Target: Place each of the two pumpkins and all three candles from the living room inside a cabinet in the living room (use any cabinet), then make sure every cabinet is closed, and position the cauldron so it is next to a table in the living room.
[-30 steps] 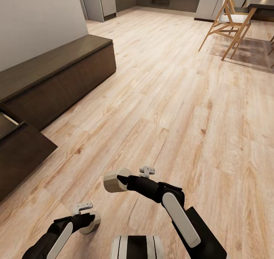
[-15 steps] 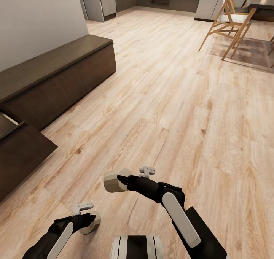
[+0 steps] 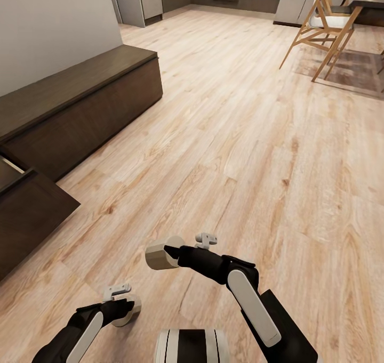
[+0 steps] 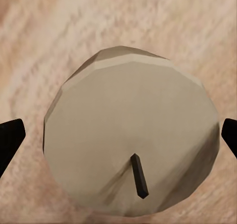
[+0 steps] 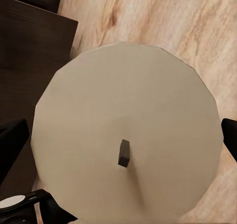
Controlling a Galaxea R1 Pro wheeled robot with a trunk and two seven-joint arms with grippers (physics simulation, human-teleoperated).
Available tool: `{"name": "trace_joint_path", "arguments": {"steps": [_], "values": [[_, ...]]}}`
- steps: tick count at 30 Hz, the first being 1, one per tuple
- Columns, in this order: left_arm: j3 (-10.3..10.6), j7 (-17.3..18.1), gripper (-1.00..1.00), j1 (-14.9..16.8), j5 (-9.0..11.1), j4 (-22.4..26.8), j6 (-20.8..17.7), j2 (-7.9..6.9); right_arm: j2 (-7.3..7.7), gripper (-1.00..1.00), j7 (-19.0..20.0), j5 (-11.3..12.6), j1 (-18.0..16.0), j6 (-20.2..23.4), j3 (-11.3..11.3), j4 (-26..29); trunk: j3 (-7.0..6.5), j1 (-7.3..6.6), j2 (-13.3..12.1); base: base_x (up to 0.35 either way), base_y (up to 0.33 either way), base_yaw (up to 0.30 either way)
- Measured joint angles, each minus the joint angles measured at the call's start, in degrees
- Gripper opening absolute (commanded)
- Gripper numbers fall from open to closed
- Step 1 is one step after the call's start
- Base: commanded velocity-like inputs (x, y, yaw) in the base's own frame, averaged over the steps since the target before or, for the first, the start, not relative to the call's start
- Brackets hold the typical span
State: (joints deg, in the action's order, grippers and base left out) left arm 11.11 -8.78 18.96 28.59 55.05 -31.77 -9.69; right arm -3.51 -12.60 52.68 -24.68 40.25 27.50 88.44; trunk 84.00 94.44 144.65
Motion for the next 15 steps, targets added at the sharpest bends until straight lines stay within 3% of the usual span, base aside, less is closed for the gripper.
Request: {"name": "trace_joint_path", "arguments": {"steps": [12,15], "values": [[0.0,0.0,1.0,0.0,-0.01,0.01,0.0,0.01,0.0,-1.0,0.01,0.04,0.02,0.0,0.08,0.0,0.0,0.0,0.0,0.0,0.0,0.0],[0.04,0.08,1.0,0.02,0.64,0.01,0.1,0.02,0.0,-1.0,0.0,-0.02,0.0,0.01,0.08,0.0,0.66,0.08,0.04,0.0,0.0,0.0]]}}
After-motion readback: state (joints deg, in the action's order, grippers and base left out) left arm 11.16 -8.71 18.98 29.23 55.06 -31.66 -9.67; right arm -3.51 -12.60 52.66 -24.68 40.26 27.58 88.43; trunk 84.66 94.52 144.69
